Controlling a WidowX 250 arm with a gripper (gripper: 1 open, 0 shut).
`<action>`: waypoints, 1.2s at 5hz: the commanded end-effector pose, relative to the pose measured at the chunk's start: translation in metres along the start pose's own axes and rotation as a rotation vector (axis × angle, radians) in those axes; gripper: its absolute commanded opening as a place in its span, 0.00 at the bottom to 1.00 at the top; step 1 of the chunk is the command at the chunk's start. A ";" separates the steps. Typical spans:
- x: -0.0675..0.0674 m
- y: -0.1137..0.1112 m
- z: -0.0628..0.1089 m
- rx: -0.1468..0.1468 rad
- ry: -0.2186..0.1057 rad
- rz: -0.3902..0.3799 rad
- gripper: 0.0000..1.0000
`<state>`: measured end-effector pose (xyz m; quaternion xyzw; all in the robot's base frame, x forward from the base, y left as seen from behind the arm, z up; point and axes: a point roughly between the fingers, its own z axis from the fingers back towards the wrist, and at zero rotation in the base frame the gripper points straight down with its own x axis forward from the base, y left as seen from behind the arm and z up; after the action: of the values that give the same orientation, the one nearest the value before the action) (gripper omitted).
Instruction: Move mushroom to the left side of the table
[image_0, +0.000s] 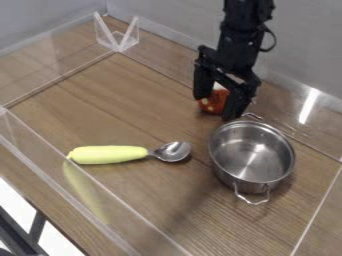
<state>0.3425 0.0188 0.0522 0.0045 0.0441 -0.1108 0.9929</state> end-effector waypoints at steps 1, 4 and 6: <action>0.009 0.012 0.010 0.026 -0.054 0.015 1.00; 0.017 0.016 -0.002 0.034 -0.060 0.016 1.00; 0.020 0.018 -0.003 0.037 -0.061 0.016 1.00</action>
<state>0.3562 0.0287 0.0370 0.0122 0.0361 -0.1025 0.9940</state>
